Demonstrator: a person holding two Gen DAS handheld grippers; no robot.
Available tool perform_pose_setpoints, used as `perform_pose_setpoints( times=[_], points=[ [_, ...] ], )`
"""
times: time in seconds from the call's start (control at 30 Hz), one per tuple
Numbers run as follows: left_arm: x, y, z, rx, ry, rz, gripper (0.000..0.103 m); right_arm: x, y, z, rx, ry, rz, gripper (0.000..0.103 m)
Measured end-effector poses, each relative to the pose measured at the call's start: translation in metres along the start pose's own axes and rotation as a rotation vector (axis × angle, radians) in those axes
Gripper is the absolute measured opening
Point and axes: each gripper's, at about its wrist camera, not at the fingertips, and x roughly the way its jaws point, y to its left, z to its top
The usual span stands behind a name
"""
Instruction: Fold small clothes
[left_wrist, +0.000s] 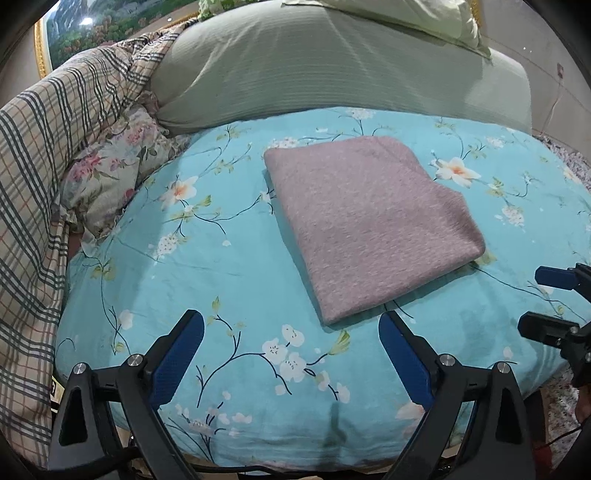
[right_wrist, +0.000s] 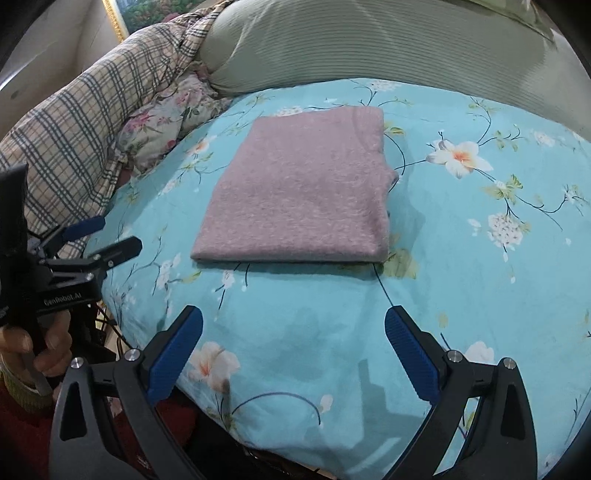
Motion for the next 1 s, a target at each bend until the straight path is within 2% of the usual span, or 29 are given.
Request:
perform_pose_setpoints(
  times=[0.3,0.63,1.0],
  points=[
    [0.020,-0.002,0.012,0.001,0.012,0.011,0.096,0.015,-0.008,0.027,-0.005,-0.002,-0.002,0.099],
    [0.038,-0.005,0.023,-0.009,0.038,-0.009,0.096,0.037,-0.007,0.054,-0.020,0.011,-0.012,0.099],
    [0.052,-0.007,0.030,-0.023,0.062,-0.021,0.096,0.049,-0.008,0.060,-0.012,0.028,-0.012,0.099]
  ],
)
